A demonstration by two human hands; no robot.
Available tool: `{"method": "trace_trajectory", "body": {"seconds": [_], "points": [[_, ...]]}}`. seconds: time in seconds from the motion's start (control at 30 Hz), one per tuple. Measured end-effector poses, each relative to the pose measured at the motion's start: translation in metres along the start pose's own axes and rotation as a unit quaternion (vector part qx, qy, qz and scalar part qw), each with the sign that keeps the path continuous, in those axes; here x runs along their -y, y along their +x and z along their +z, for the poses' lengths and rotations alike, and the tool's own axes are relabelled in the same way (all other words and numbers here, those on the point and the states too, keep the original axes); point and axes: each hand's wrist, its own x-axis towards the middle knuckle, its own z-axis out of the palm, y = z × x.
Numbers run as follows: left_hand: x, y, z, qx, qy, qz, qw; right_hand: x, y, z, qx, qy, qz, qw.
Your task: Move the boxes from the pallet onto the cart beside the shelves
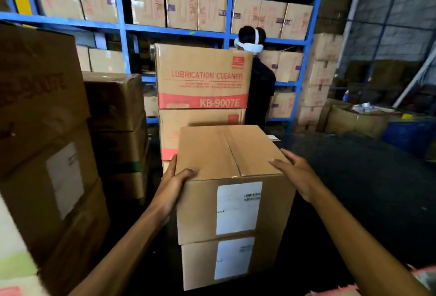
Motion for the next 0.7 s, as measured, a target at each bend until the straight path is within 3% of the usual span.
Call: {"method": "trace_trajectory", "body": {"seconds": [0.43, 0.7], "points": [[0.006, 0.021, 0.020, -0.018, -0.007, 0.012, 1.000, -0.012, 0.041, -0.012, 0.039, -0.015, 0.022, 0.999], [0.000, 0.001, 0.029, -0.051, 0.012, 0.031, 0.998, -0.009, 0.032, -0.010, 0.020, -0.021, -0.001, 1.000]]}}
